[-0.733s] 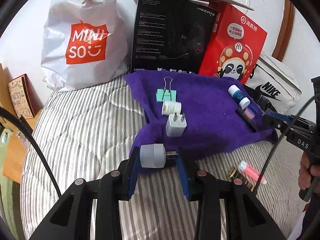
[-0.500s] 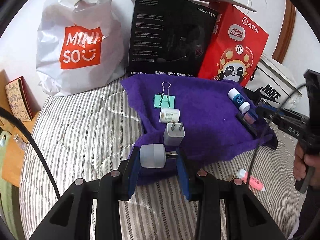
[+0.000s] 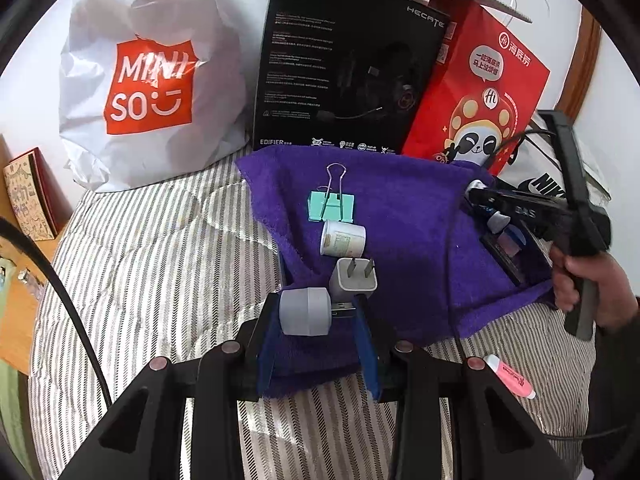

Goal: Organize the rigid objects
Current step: 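Lower the clear cup onto the towel and open the right tool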

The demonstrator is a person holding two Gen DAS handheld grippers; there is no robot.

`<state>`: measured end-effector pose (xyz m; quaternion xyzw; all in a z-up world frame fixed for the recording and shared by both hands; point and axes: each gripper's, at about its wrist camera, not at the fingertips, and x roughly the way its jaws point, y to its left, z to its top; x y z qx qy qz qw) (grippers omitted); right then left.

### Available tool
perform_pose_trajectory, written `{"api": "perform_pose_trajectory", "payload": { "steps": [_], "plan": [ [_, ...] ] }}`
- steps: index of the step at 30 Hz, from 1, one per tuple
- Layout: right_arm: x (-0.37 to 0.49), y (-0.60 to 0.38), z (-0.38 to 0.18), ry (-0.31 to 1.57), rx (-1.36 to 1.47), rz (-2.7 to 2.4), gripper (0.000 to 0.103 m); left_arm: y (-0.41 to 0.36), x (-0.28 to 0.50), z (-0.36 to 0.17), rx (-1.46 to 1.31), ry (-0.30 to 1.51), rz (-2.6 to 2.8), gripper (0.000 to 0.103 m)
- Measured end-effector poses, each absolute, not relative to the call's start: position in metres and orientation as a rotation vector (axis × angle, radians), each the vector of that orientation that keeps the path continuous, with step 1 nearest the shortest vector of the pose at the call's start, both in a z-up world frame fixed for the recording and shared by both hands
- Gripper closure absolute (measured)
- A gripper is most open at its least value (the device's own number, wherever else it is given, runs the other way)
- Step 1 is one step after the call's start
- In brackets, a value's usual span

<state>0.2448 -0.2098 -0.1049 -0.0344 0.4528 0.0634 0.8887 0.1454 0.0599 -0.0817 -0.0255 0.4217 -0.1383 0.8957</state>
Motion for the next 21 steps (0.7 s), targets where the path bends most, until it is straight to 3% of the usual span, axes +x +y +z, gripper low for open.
{"api": "perform_pose_trajectory", "payload": {
  "steps": [18, 21],
  "plan": [
    [0.283, -0.205, -0.133, 1.105, -0.104, 0.133, 0.076, 0.059, 0.151, -0.085, -0.061, 0.878, -0.300, 0.069],
    [0.286, -0.205, -0.135, 1.116, -0.128, 0.136, 0.068, 0.057, 0.149, -0.085, -0.048, 0.881, -0.298, 0.069]
  ]
}}
